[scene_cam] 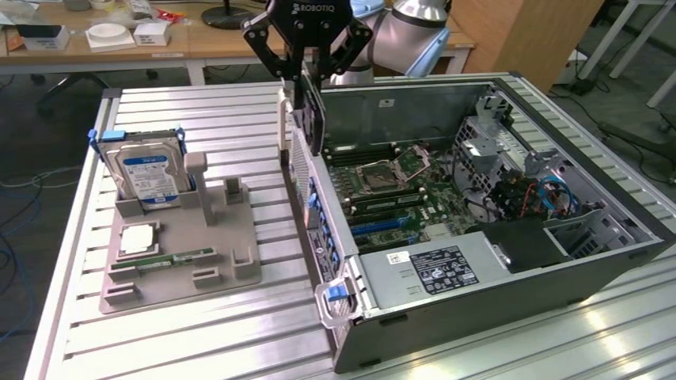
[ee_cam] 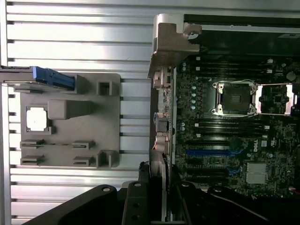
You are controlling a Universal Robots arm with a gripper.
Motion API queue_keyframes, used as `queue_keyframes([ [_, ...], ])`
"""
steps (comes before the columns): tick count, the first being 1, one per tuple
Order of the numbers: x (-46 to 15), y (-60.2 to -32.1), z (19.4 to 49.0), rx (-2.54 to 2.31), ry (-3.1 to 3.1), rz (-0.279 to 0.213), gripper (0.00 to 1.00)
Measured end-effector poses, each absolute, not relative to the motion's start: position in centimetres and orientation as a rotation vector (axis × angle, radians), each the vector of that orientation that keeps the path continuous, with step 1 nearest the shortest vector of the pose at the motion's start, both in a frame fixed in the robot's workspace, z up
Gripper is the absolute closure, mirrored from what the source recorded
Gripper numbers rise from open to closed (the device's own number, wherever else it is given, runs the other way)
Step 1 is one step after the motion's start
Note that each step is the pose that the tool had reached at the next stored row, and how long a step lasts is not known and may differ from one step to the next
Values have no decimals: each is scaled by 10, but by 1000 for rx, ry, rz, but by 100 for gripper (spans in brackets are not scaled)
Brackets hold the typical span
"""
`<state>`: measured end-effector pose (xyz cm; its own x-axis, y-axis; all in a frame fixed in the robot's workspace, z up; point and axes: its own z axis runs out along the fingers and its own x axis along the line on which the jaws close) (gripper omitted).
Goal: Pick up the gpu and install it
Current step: 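Pick up the gpu and move the gpu toward the slot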
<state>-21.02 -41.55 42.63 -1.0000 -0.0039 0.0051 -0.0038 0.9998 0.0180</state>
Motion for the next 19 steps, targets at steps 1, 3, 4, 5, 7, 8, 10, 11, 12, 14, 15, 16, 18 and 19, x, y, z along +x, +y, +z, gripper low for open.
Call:
queue_keyframes([
  [1,-209,-415,426,6,-3136,-28,73],
  [3,-208,-415,426,6,-3136,-28,73],
  [4,-207,-415,426,6,-3136,-28,73],
  [5,-206,-415,426,6,-3136,-28,73],
  [7,-204,-415,426,6,-3136,-28,73],
  [8,-204,-415,426,6,-3136,-28,73],
  [10,-202,-415,426,6,-3136,-28,73],
  [11,-201,-415,426,6,-3136,-28,73],
  [12,-200,-415,426,6,-3136,-28,73],
  [14,-199,-415,426,6,-3136,-28,73],
  [15,-198,-415,426,6,-3136,-28,73],
  [16,-197,-415,426,6,-3136,-28,73],
  [18,-195,-415,426,6,-3136,-28,73],
  [19,-194,-415,426,6,-3136,-28,73],
])
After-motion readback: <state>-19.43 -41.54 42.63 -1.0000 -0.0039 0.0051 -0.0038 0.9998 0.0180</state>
